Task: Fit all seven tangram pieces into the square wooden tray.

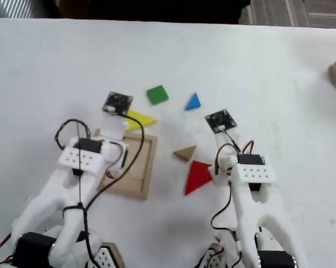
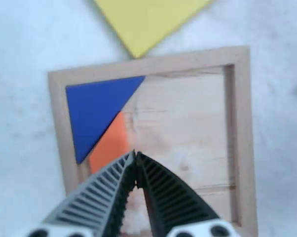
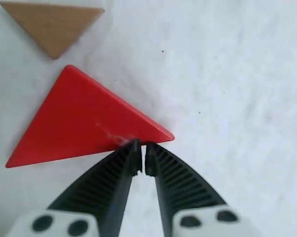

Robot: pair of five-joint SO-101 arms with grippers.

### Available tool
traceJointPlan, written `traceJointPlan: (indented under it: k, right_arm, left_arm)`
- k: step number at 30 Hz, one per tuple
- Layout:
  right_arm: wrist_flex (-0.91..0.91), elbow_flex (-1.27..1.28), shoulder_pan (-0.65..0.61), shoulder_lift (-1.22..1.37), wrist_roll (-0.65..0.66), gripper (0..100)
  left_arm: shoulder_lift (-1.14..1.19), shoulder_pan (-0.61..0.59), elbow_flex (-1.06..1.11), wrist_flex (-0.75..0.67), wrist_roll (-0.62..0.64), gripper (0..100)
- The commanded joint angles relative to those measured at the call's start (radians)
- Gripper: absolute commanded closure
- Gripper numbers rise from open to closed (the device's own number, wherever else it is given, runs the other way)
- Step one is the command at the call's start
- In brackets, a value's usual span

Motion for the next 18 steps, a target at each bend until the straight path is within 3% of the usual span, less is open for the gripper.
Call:
traceJointPlan:
  k: [1, 9, 18]
  right_arm:
    - [-0.015, -0.005, 0.004, -0.030, 0.014, 98.1]
    - [-0.015, -0.005, 0.004, -0.030, 0.014, 98.1]
    - [-0.015, -0.005, 0.004, -0.030, 0.014, 98.1]
  left_arm:
    - [0.002, 0.073, -0.049, -0.060, 0.002, 97]
    - [0.166, 0.042, -0.080, -0.069, 0.002, 98]
    - [0.286, -0.136, -0.189, 0.020, -0.006, 98]
